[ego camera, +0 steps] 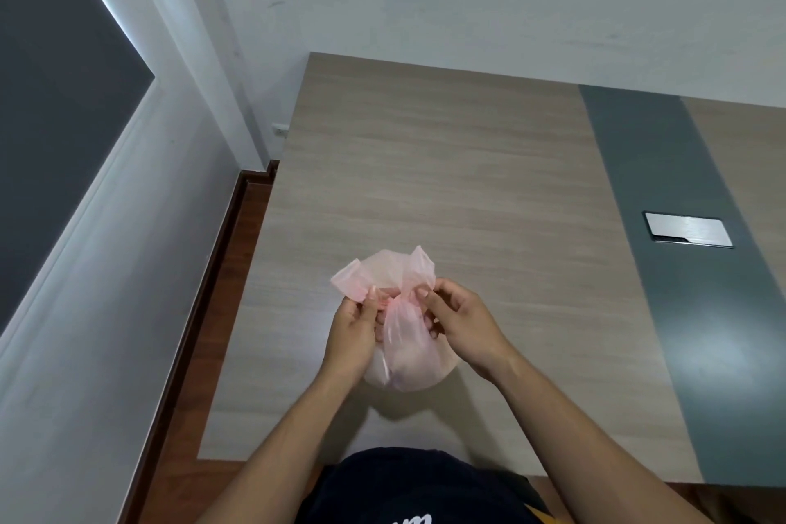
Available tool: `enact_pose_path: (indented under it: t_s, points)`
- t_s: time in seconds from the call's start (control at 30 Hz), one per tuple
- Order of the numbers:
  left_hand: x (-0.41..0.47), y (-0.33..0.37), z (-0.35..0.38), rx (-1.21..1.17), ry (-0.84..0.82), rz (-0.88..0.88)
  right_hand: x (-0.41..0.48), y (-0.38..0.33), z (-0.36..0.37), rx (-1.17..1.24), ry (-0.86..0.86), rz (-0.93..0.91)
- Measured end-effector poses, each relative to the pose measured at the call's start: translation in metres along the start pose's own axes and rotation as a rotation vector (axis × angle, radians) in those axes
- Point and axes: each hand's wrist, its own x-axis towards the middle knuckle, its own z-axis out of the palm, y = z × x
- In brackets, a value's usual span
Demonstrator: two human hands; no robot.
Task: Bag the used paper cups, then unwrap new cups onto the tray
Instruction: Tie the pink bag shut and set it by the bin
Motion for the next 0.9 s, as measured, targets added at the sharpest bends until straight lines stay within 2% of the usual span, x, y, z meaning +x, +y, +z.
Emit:
enact_pose_path:
  t_s: [0.17, 0.37, 0.47, 0.6, 0.77, 0.9]
  points:
    - [0.001, 0.002, 0.006, 0.259, -0.081, 0.095, 0.004, -0.002, 0.004, 0.059, -0.047, -0.004]
    - [0.011, -0.009, 0.002, 0.559, -0.124, 0.214, 0.011, -0.003, 0.005, 0.119, 0.058, 0.047]
    - [0.008, -0.014, 0.005, 0.623, -0.11, 0.213, 0.01, -0.003, 0.008, 0.035, 0.078, 0.059]
    - [0.004, -0.016, 0.009, 0.561, -0.127, 0.208, 0.007, 0.0, 0.012, -0.078, 0.103, 0.08]
    - [-0.003, -0.004, 0.011, 0.217, -0.172, 0.069, 0.004, -0.008, 0.013, -0.116, 0.108, 0.139]
    - [-0.008, 0.005, 0.013, 0.151, -0.024, 0.017, 0.003, -0.013, 0.015, 0.0, 0.039, 0.151]
